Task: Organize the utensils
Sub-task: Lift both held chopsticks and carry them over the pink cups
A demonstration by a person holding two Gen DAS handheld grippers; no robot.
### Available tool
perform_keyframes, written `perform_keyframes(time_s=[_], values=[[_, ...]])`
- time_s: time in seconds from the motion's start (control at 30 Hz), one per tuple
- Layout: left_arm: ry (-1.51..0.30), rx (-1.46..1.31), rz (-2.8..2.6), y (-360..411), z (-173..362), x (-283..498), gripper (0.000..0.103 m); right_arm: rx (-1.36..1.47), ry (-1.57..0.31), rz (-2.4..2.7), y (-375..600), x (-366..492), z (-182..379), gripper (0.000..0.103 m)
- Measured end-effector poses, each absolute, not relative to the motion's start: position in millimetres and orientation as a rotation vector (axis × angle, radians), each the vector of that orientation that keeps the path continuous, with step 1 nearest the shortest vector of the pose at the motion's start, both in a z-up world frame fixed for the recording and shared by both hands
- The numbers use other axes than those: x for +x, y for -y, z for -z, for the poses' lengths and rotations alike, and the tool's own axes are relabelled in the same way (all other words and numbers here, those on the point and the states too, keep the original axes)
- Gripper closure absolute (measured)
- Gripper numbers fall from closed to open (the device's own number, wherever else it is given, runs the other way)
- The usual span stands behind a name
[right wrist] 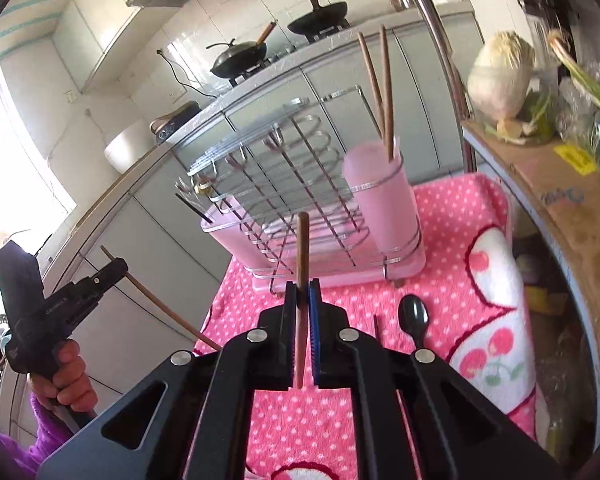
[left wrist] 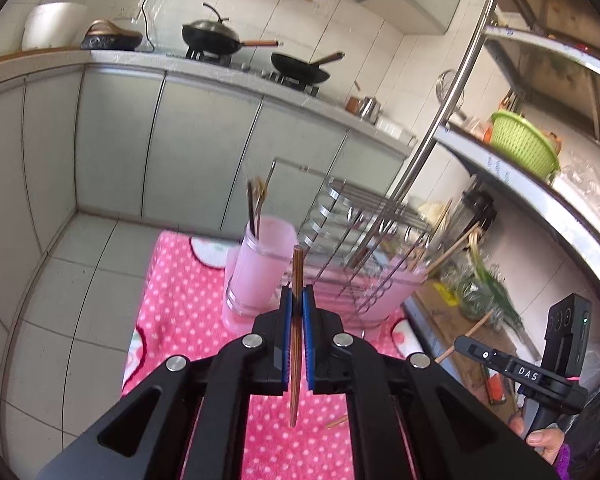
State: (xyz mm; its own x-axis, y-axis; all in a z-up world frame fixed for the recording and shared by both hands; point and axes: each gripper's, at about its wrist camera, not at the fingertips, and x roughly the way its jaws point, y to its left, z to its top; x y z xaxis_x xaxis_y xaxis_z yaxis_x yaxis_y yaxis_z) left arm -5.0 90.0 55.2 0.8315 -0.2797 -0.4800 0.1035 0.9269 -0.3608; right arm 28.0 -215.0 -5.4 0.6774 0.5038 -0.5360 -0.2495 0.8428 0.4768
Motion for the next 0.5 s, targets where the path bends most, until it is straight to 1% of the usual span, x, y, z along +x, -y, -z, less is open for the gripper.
perform_keyframes(time_s=[0.23, 0.5], values=[[-0.430, -0.305, 0.185, -89.8, -98.1, -4.9, 0.098, 0.311, -0.593, -0.405, 219.9, 33.7, -45.5, 0.097], [-0.353, -0.314, 0.157, -96.9, -133.8, 4.5, 0.098, 0.268, -0.462, -0.356, 230.6, 42.9, -99.0, 0.097]])
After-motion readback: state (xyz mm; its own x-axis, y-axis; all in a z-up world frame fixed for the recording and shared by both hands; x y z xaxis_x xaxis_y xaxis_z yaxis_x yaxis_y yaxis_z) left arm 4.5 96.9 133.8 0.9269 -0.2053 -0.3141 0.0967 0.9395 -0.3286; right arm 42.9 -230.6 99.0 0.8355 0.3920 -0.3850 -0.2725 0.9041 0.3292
